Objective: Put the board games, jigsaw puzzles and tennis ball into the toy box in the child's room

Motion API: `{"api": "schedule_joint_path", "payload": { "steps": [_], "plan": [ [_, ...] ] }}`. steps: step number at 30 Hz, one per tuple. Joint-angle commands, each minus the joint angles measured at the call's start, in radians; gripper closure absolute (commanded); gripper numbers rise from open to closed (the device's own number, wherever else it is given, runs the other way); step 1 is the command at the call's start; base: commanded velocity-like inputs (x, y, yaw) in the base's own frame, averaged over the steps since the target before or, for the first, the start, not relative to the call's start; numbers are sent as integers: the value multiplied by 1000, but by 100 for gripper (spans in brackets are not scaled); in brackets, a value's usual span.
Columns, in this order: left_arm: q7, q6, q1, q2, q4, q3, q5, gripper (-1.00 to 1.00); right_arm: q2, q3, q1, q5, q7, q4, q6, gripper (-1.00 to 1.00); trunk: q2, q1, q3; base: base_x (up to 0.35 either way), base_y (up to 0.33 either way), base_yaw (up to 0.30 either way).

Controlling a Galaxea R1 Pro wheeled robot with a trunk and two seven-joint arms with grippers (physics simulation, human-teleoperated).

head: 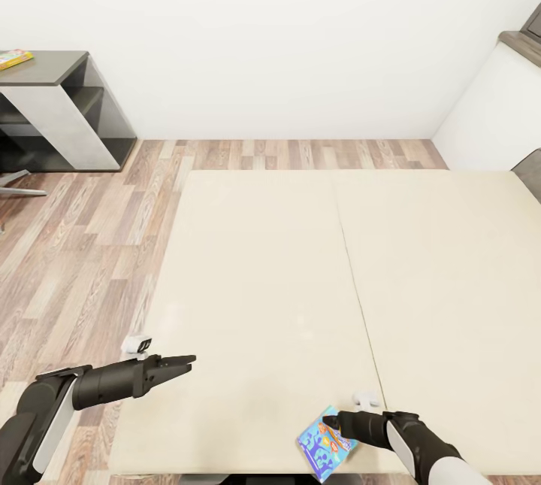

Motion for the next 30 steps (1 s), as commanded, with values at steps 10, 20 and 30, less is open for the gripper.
{"api": "schedule_joint_path", "payload": {
  "steps": [10,20,30],
  "plan": [
    [-3,9,0,1,0,0,3,-100,-8,-7,4,5,49,-6,8,-100,-1,0,-1,0,0,0],
    [-3,9,0,2,0,0,4,-100,-9,-5,0,13,90,0,1,-100,-1,0,-1,0,0,0],
    [-3,9,0,2,0,1,4,-100,-32,-6,-1,8,92,-3,-6,-100,-1,0,-1,0,0,0]
  ]
}}
